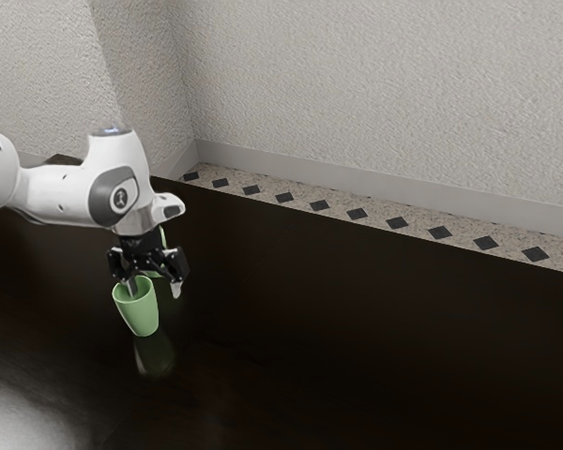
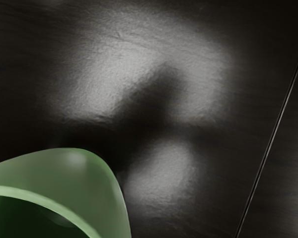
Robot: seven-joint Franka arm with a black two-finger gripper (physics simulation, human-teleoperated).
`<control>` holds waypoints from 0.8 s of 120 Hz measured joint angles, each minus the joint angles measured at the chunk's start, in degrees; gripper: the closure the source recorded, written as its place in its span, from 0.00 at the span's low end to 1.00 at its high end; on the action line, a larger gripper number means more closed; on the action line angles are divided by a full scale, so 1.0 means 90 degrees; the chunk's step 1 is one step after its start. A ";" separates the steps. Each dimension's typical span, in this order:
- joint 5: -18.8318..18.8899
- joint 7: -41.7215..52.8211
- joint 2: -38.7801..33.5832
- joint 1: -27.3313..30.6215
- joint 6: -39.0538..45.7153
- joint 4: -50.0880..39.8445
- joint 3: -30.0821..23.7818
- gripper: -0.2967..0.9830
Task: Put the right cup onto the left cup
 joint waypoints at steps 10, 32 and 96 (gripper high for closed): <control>0.0008 0.0002 0.0108 0.0030 0.0028 -0.0002 0.0001 0.23; 0.0098 0.0006 0.0115 0.0035 0.0054 0.0001 0.0044 0.50; 0.0694 0.0017 -0.0281 -0.0013 -0.0243 0.0000 0.0058 0.83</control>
